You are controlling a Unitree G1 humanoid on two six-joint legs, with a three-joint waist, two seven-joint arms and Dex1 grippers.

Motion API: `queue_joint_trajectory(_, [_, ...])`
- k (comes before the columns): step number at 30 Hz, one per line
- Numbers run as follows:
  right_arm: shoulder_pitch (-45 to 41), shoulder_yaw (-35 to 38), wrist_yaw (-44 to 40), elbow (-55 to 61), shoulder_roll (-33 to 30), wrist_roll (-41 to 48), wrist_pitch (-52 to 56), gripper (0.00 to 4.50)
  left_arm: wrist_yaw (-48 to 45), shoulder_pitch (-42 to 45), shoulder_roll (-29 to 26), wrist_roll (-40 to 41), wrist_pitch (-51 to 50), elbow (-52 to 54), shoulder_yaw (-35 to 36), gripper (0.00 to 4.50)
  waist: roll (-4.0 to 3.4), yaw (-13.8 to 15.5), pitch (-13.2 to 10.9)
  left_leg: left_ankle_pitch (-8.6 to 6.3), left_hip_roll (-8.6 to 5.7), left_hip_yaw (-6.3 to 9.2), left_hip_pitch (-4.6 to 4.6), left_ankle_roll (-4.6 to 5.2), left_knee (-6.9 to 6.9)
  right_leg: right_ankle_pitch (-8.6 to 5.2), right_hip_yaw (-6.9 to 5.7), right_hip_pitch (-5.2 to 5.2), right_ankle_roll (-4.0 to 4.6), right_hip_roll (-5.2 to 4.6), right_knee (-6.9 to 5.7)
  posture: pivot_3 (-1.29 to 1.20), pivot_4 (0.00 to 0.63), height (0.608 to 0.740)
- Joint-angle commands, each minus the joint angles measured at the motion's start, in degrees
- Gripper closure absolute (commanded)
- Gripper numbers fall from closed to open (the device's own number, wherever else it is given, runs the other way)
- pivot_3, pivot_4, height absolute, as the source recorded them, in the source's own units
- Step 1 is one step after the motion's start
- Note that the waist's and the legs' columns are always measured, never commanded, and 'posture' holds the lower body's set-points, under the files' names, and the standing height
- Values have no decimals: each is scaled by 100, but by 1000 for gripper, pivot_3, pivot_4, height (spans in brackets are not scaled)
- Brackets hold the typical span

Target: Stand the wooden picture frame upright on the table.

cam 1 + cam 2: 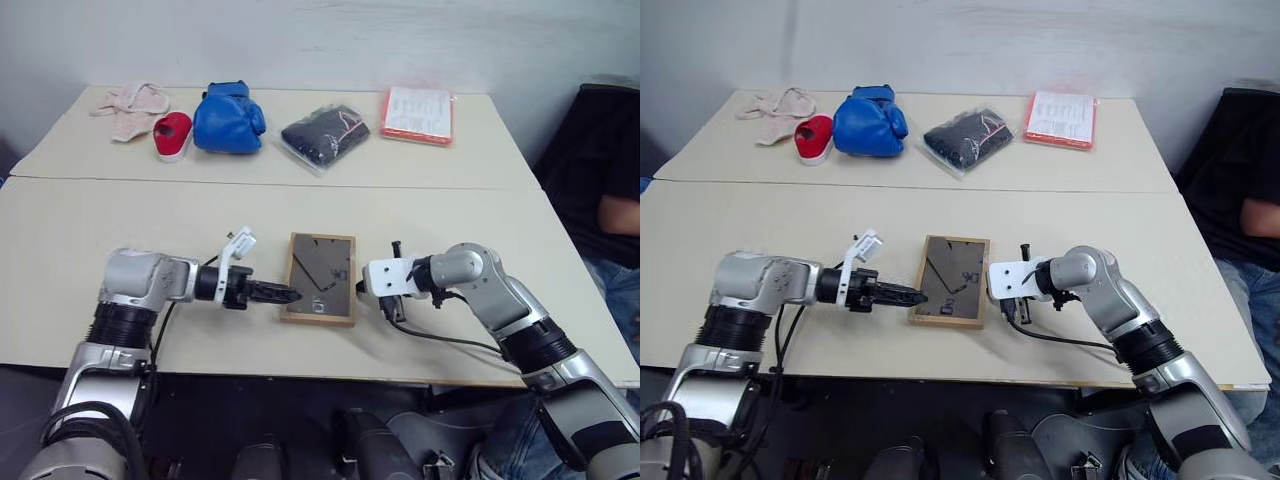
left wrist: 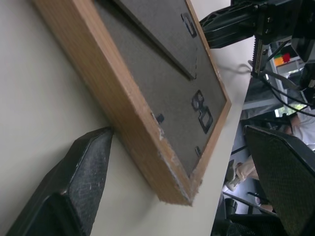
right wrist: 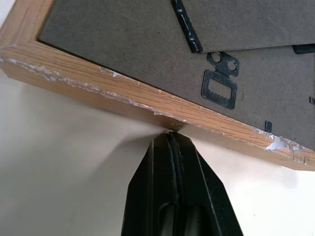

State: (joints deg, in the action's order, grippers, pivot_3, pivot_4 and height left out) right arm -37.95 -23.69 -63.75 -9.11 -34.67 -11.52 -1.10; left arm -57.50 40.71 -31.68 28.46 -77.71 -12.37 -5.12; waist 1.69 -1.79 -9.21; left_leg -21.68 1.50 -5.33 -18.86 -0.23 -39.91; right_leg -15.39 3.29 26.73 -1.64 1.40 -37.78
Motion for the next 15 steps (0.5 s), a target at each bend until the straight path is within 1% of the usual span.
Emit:
queue_joint_trajectory(1, [-35, -1, 63, 73, 94, -27, -39, 4500, 205, -97, 412, 44, -199, -193, -436, 28, 0, 21, 0, -2, 1, 2, 10, 1, 1, 0, -2, -14, 0, 0, 5, 0, 150, 740])
queue_joint_trajectory(4, [11, 35, 69, 128, 92, -20, 13, 4500, 356, 72, 677, 189, -363, -246, -140, 28, 0, 29, 0, -9, -1, 2, 22, 10, 2, -1, -2, -31, -2, -2, 8, 0, 150, 740])
queue_joint_trajectory(7, [59, 69, 66, 195, 73, 6, 60, 4500, 548, 229, 794, 219, -339, -414, 247, 629, 0, 5, 0, -12, -1, 0, 21, 12, 2, -2, -2, -29, -3, -3, 9, 0, 150, 740])
queue_joint_trajectory(9, [106, 113, 86, 243, 65, 55, 111, 4500, 540, 295, 763, 306, -372, -430, 429, 1210, 1, 0, 0, -12, 1, 0, 17, 9, 2, -2, -3, -23, -4, -2, 8, 0, 150, 740])
queue_joint_trajectory(11, [173, 174, 96, 340, 66, 144, 219, 4500, 540, 328, 736, 378, -393, -438, 562, 1882, 1, -8, -2, -10, 2, 1, 12, 6, 2, -2, -3, -16, -4, -2, 6, 0, 150, 740])
queue_joint_trajectory(13, [264, 279, 96, 539, 86, 300, 443, 4500, 511, 311, 714, 485, -402, -360, 696, 2521, 1, -19, -3, -10, 3, 0, 9, 4, 1, -2, -3, -13, -4, -2, 5, 0, 150, 740])
queue_joint_trajectory(15, [342, 414, 102, 762, 115, 487, 745, 4500, 504, 268, 680, 634, -442, -202, 797, 3057, 2, -26, -4, -9, 4, 2, 9, 2, 1, -2, -4, -13, -4, -2, 5, 0, 150, 740])
